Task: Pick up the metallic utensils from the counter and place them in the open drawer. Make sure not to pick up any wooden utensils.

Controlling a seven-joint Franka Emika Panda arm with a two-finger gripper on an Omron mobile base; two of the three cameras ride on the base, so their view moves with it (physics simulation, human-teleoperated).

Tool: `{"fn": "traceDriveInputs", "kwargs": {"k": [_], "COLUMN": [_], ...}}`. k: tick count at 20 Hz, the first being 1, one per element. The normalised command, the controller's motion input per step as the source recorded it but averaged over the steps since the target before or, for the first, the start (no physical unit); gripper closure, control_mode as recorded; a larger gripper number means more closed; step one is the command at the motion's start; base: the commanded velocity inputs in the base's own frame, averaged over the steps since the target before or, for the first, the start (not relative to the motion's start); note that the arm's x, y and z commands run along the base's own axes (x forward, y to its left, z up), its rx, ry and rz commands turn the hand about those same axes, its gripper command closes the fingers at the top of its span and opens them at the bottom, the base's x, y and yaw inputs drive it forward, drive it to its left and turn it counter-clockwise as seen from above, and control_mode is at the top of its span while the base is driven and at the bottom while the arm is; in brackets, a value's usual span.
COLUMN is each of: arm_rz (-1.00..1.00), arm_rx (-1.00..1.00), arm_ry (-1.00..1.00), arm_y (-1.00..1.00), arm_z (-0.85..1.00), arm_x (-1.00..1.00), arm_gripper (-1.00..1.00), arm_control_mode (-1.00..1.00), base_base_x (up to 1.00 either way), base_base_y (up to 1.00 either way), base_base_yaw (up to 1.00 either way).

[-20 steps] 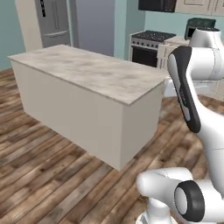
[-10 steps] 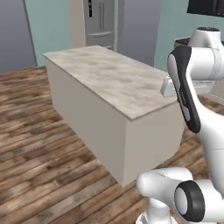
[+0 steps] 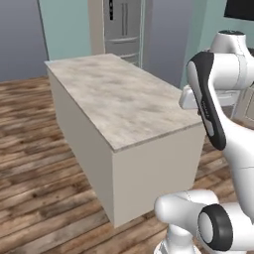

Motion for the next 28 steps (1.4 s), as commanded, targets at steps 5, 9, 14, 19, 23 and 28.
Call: {"fn": "traceDriveInputs", "kwargs": {"k": [5, 9, 14, 19, 23, 28], "arm_rz": [0.00, 0.00, 0.00, 0.00, 0.00, 0.00], "arm_rx": [0.00, 0.00, 0.00, 0.00, 0.00, 0.00], "arm_ry": [0.00, 0.00, 0.00, 0.00, 0.00, 0.00], "arm_y": [0.00, 0.00, 0.00, 0.00, 0.00, 0.00], "arm_z": [0.00, 0.00, 0.00, 0.00, 0.00, 0.00], "arm_x": [0.00, 0.00, 0.00, 0.00, 0.00, 0.00], "arm_gripper": [1.00, 1.00, 1.00, 1.00, 1.00, 1.00], "arm_control_mode": [1.00, 1.00, 1.00, 1.00, 1.00, 1.00], "base_base_x": [0.43, 0.51, 0.72, 0.98, 1.00, 1.00], "base_base_y": [-1.00, -1.00, -1.00, -1.00, -1.00, -1.00], "base_base_yaw": [0.04, 0.00, -0.07, -0.14, -0.10, -0.04]}}
